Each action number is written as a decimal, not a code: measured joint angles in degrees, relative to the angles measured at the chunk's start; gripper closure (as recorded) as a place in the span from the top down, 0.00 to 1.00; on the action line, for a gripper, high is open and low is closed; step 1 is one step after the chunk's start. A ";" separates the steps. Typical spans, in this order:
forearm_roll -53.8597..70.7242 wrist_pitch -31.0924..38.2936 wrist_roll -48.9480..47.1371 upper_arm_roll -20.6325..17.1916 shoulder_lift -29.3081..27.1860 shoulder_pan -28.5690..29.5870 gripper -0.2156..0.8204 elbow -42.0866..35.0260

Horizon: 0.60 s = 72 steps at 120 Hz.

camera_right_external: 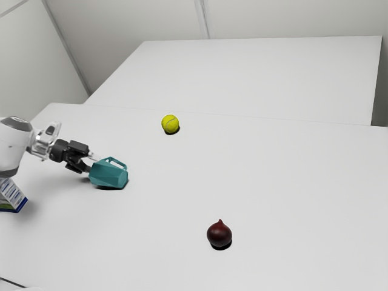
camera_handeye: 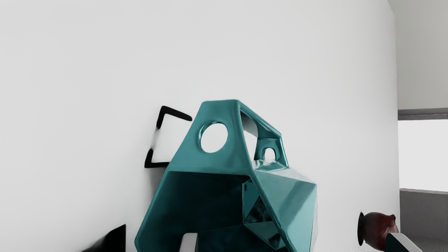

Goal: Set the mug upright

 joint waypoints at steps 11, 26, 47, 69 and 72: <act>0.01 -0.03 0.41 -0.03 0.12 -0.47 0.77 -0.06; 0.02 -0.05 0.90 -0.13 0.15 -1.07 0.77 -0.10; -0.03 -0.26 1.40 -0.32 0.12 -1.41 0.65 -0.40; -0.06 -0.42 1.77 -0.39 0.02 -1.38 0.39 -0.45; -0.06 -0.43 1.82 -0.39 0.00 -1.38 0.35 -0.45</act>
